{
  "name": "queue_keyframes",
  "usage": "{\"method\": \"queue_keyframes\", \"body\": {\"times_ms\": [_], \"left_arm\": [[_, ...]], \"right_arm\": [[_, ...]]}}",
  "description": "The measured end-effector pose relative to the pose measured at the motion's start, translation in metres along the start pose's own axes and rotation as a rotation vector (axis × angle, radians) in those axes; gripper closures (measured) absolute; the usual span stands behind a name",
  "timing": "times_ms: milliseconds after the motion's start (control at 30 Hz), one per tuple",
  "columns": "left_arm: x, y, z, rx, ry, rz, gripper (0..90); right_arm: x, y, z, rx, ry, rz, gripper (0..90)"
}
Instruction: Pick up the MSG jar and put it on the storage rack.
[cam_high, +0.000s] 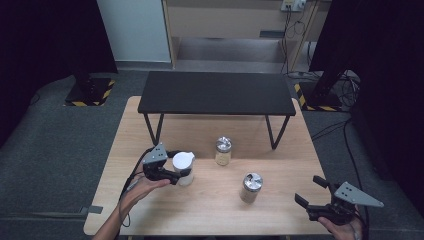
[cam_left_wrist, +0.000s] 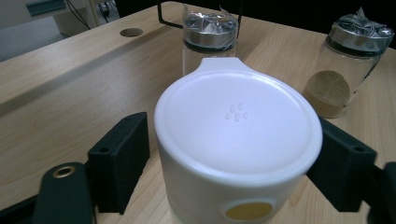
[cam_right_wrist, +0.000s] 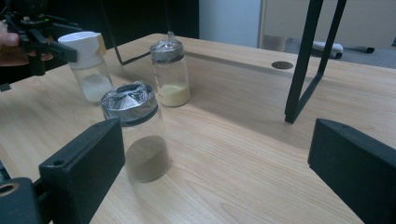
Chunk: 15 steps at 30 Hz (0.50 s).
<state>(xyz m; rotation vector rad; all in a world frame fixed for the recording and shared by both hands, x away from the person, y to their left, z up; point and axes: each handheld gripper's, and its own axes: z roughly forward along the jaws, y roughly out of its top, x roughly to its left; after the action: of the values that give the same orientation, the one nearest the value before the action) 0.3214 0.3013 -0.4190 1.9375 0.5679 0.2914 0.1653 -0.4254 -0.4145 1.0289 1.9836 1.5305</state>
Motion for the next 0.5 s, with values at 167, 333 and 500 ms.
{"method": "queue_keyframes", "body": {"times_ms": [167,333,500], "left_arm": [[-0.0018,0.0000,0.0026,-0.005,0.000,0.018,26.4],[-0.0030,0.0003,0.0038,-0.010,0.002,0.024,29.0],[-0.0035,-0.0028,0.0036,-0.023,0.006,0.015,29.3]], "right_arm": [[-0.0003,-0.0003,0.0000,-0.001,0.000,0.001,4.4],[-0.0003,-0.0004,-0.0003,-0.002,-0.001,0.003,4.4],[-0.0004,-0.0004,-0.0002,-0.002,0.000,0.002,4.4]]}}
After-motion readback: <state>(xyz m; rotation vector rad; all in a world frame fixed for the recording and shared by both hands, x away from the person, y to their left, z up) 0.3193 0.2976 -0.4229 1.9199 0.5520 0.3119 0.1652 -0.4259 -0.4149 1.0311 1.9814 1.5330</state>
